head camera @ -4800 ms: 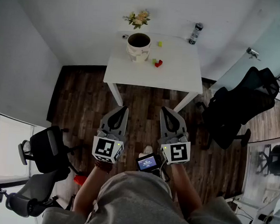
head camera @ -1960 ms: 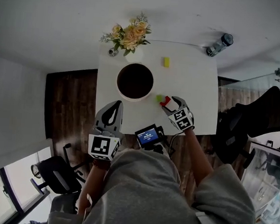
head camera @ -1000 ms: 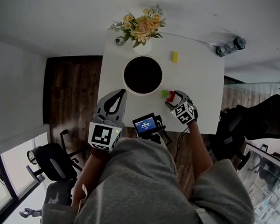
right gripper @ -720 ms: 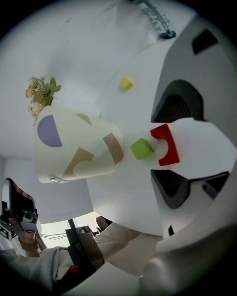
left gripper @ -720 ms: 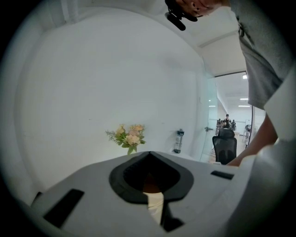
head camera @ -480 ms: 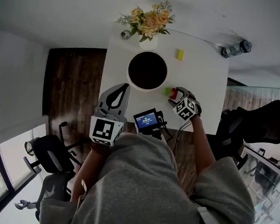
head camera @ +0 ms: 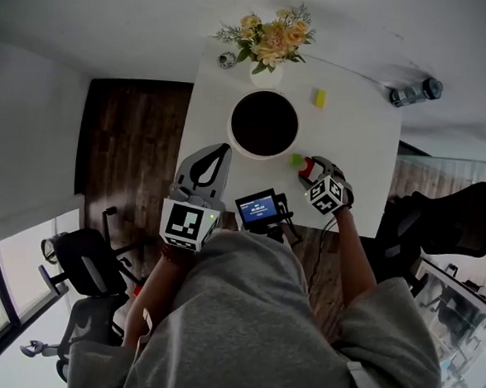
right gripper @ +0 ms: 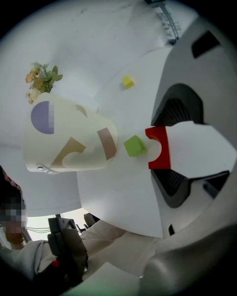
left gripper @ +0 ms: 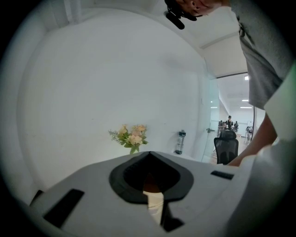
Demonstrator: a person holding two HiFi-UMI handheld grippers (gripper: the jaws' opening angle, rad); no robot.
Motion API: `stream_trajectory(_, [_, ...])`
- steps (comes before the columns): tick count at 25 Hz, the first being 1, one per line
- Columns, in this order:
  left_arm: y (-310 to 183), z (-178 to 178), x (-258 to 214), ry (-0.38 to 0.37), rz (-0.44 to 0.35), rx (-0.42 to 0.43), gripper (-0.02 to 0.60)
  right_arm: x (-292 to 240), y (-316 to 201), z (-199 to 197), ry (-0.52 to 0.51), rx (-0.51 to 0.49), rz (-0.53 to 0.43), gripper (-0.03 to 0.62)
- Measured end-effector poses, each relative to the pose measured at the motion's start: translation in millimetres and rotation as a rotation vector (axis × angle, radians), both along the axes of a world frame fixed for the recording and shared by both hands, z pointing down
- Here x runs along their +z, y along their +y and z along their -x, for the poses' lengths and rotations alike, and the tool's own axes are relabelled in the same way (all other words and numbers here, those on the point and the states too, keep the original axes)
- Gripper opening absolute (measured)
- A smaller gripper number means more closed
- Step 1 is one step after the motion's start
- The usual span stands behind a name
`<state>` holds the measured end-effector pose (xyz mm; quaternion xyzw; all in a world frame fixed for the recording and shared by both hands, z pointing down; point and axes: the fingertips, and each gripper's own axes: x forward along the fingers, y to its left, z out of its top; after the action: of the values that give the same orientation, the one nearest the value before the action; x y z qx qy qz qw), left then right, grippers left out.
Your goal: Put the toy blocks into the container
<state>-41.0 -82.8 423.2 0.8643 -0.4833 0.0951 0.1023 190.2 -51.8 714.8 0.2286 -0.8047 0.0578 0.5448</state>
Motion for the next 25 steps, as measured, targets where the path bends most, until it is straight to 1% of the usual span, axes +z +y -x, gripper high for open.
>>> stream_trajectory(3, [-1,0,0,0.005,0.001,0.002,0.006,-27,-10,1,-0.03,0.035,-0.056,0.29])
stream_trajectory(6, [-2,0,3,0.013,0.005,0.002,0.006,-67,-30,0,-0.057,0.056,-0.127,0.29])
stream_trajectory(10, [-4,-2,3,0.023,0.0,0.0,0.006,-124,-55,5,-0.068,-0.001,-0.217,0.289])
stream_trajectory(13, [-6,-1,2,0.038,-0.001,-0.012,0.006,-172,-81,18,-0.1,-0.032,-0.293,0.288])
stream_trajectory(16, [-8,4,2,0.038,-0.005,-0.021,0.006,-211,-99,48,-0.103,-0.129,-0.369,0.288])
stream_trajectory(18, [-8,9,1,0.035,-0.008,-0.031,0.006,-227,-103,74,-0.108,-0.209,-0.386,0.288])
stream_trajectory(21, [-10,18,-2,0.038,-0.014,-0.054,0.006,-229,-105,111,-0.092,-0.341,-0.366,0.288])
stream_trajectory(25, [-8,32,-6,0.041,-0.02,-0.09,0.006,-197,-100,146,0.007,-0.519,-0.296,0.288])
